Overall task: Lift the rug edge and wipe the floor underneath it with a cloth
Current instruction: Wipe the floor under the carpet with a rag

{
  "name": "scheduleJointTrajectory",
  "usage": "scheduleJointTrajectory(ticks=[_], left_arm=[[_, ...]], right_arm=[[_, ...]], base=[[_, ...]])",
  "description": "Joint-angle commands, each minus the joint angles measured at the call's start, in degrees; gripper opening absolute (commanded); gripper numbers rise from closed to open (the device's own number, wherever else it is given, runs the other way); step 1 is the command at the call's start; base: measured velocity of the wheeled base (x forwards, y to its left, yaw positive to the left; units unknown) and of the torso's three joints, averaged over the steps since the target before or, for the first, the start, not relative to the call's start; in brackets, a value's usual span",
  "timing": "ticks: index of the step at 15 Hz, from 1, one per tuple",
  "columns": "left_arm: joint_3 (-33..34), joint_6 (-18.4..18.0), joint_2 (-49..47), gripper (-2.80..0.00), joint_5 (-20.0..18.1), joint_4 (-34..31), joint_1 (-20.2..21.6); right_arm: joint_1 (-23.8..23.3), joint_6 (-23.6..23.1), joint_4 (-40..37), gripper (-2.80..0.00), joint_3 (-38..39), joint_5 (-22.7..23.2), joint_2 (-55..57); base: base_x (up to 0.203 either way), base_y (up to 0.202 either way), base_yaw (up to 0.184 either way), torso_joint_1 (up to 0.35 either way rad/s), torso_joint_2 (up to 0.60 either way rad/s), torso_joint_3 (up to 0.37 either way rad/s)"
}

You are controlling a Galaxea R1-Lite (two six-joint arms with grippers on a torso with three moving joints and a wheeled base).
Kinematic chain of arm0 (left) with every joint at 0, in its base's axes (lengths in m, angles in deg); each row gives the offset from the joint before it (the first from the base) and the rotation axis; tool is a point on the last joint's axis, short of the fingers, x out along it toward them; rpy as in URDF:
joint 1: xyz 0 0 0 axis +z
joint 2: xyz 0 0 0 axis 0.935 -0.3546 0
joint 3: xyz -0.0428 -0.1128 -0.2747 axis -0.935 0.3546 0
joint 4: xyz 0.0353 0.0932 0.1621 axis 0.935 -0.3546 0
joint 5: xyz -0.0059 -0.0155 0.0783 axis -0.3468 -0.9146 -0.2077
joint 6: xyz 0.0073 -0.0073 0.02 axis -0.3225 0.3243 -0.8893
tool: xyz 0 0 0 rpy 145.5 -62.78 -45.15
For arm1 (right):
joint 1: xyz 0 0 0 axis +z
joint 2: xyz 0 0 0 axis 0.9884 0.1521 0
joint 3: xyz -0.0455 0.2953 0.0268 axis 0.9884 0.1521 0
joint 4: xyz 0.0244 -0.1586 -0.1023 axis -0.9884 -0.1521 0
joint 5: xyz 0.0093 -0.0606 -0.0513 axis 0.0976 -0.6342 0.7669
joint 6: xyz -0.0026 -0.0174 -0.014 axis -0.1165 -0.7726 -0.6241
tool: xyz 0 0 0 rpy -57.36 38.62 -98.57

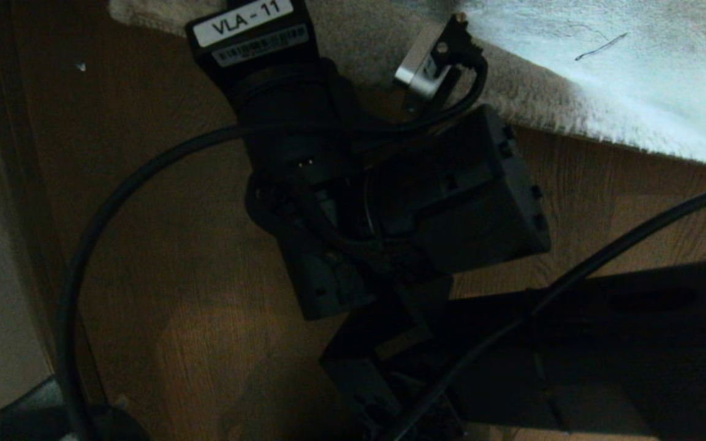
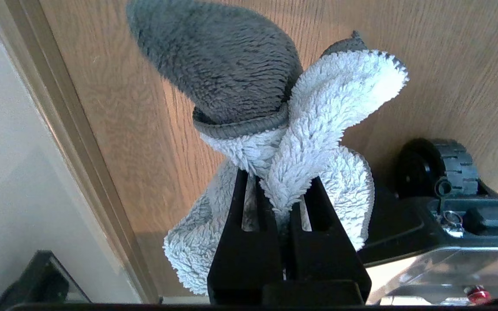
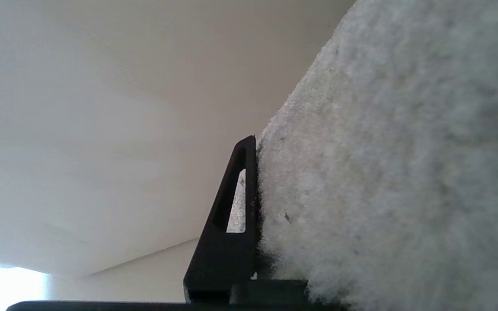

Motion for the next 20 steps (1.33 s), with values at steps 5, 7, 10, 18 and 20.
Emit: scheduleJointTrajectory(ticks=[5,7,10,18,20], left_arm=[[0.00,0.24,0.16,-2.80,0.01,-0.17,0.00],[0.00,0.24,0.16,-2.80,0.01,-0.17,0.00],[0.00,0.24,0.16,-2.80,0.01,-0.17,0.00],[0.00,0.39,5.57,-2.80,0.01,-0.26,5.41],[0.00,0.40,10.04,-2.80,0.01,-0.26,5.05]], right_arm=[[0.02,0.00,2.77,-2.80,0.06,-0.13,0.01],[0.02,0.00,2.77,-2.80,0.06,-0.22,0.04],[0.02,0.09,2.77,-2.80,0.06,-0.13,0.25],[0.02,-1.93,2.77,-2.80,-0.38,-0.13,2.64],[0.02,-1.77,2.77,-2.80,-0.43,-0.13,2.91]], base=[[0.000,0.000,0.000,0.000,0.00,0.000],[0.000,0.000,0.000,0.000,0.00,0.000],[0.000,0.000,0.000,0.000,0.00,0.000],[0.000,0.000,0.000,0.000,0.00,0.000],[0.000,0.000,0.000,0.000,0.00,0.000]])
